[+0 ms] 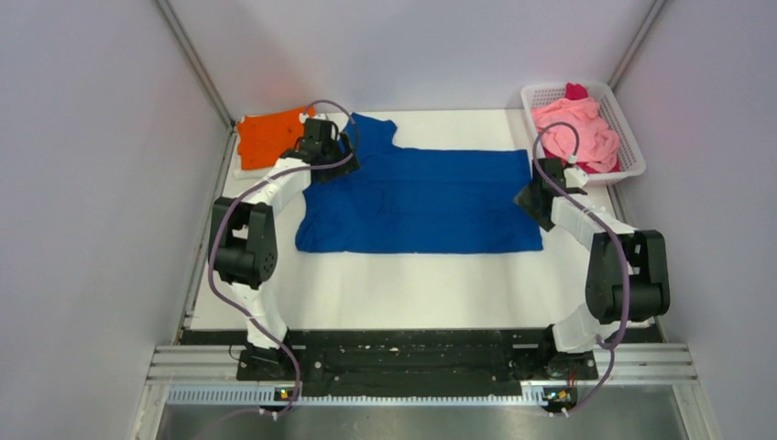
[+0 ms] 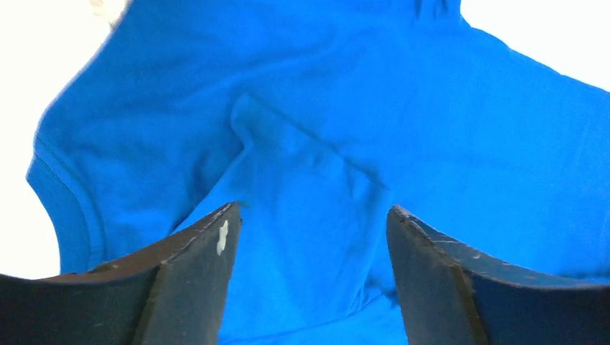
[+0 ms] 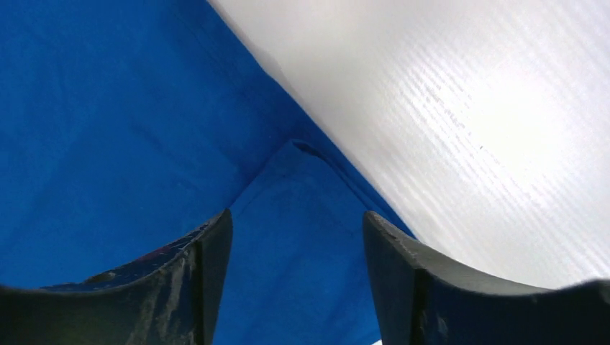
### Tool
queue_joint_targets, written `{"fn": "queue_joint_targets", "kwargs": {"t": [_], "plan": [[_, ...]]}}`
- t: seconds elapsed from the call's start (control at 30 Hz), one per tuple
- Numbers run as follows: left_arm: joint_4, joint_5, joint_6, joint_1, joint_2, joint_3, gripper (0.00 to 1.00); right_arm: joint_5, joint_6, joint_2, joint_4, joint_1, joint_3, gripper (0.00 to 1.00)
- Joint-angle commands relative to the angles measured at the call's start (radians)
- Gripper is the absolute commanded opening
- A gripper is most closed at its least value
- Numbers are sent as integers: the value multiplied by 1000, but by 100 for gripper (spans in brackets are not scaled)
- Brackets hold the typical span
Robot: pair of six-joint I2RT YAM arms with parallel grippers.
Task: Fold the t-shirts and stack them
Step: Fold the flattened tshirt in 1/3 of the way
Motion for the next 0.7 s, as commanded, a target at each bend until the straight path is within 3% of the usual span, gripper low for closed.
{"fn": "queue_joint_targets", "kwargs": {"t": [0.0,0.13,0.17,0.37,0.5,0.67], "plan": [[7,-104,2,40,34,134,96,87,7,-35,27,-14,64,72],[-93,-114,1,51,4,199,99,70,-13,-121,26,-14,17,88],[-90,-74,4,51,-14,184,99,55,-16,-147,32,-13,-3,97],[1,212,-57,37,-130,-50,99,-267,-86,-288,213,11,-159,99],[99,265,-96,18,-166,-206,99,-288,-96,-245,263,103,-195,99],[132,270,-114,17,-126,-278,99,-307,-113,-99,301,180,-151,99]]}}
